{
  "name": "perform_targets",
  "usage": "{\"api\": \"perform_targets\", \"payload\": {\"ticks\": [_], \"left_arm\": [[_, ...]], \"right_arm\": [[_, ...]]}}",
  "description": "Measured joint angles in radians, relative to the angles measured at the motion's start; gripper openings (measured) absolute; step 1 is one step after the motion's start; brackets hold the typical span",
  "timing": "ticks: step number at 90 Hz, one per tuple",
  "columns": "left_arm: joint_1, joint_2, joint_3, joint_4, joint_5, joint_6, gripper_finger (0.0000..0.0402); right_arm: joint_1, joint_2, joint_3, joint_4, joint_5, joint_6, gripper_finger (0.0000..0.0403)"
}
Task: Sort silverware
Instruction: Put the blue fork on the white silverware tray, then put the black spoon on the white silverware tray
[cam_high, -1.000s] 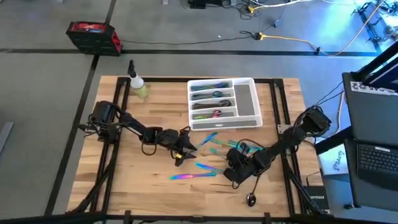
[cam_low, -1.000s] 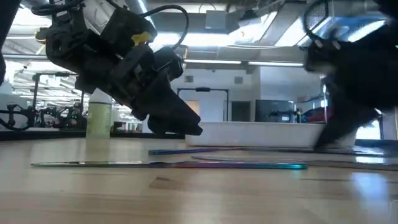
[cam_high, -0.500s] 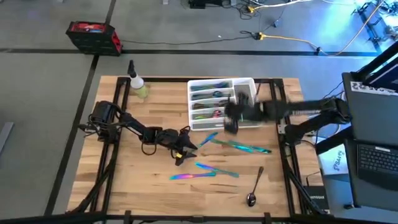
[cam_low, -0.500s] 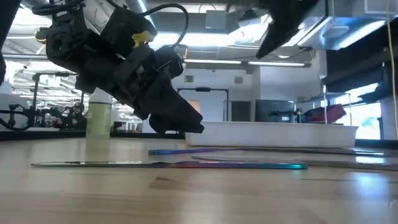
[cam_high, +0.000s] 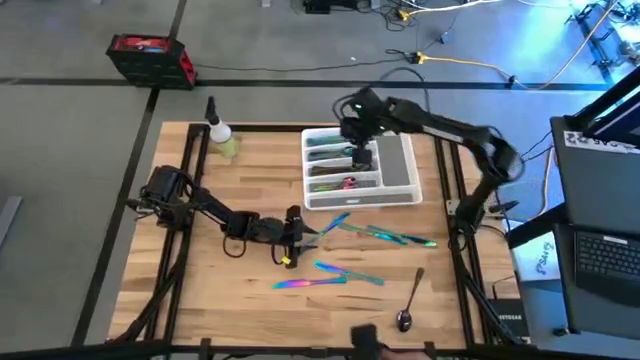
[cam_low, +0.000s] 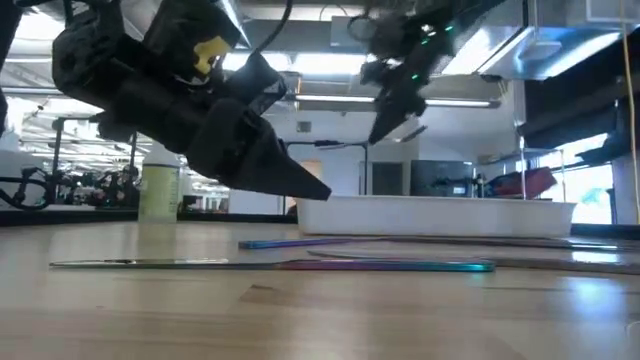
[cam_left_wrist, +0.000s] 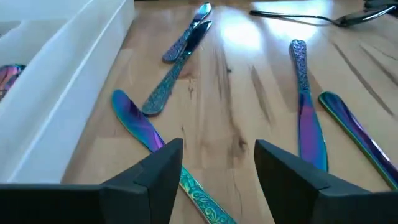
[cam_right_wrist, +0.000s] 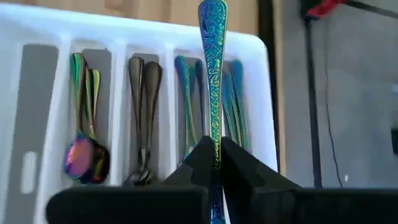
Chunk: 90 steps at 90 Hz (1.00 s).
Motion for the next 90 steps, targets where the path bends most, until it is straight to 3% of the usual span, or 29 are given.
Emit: {"api": "perform_targets", "payload": {"ticks": [25, 46, 56, 76, 90], "left_arm": [[0.011, 0.000, 0.000, -0.033, -0.004, -0.035, 0.0186], [0.010, 0.000, 0.000, -0.033, -0.008, -0.030, 0.0186], [0.013, 0.000, 0.000, -0.033, -0.021, -0.023, 0.0186], [0.018, 0.001, 0.000, -0.032, -0.022, -0.036, 0.0186], [0.016, 0.001, 0.000, -0.033, -0.021, -0.054, 0.0186]], "right_arm": [[-0.099, 0.272, 0.200, -0.072, -0.034, -0.068, 0.0000], [-0.137, 0.338, 0.199, 0.030, -0.151, -0.065, 0.0000], [-0.126, 0.356, 0.199, 0.081, -0.150, -0.033, 0.0004], [-0.121, 0.356, 0.199, 0.079, 0.034, -0.004, 0.0061], [-0.113, 0.338, 0.199, 0.053, 0.044, 0.048, 0.0118]]}}
